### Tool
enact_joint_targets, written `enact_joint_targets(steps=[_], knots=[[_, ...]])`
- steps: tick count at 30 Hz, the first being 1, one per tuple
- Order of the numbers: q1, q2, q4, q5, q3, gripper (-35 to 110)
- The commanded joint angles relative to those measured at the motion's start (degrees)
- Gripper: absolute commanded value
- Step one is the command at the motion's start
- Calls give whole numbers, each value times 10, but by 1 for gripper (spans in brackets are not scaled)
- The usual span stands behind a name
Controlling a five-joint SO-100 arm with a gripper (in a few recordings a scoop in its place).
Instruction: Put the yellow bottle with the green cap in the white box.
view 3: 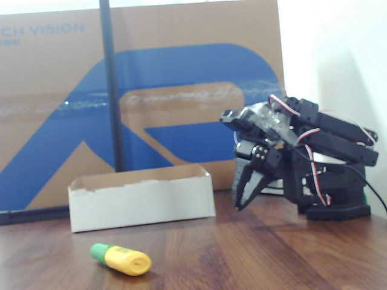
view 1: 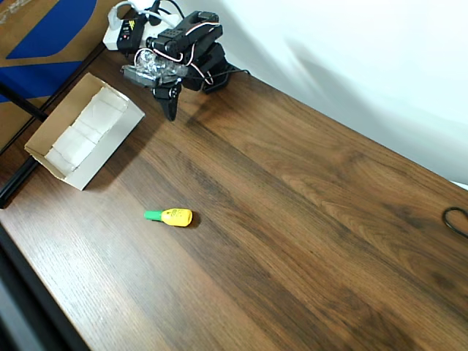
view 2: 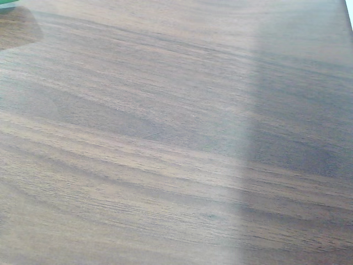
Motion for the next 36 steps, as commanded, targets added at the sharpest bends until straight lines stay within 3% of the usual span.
enact_joint_targets(steps=[1,14,32,36], knots=[[-47,14,15,154,3,0],[-45,15,18,154,-4,0],[-33,-163,11,145,-243,0],[-34,-130,20,134,-253,2]])
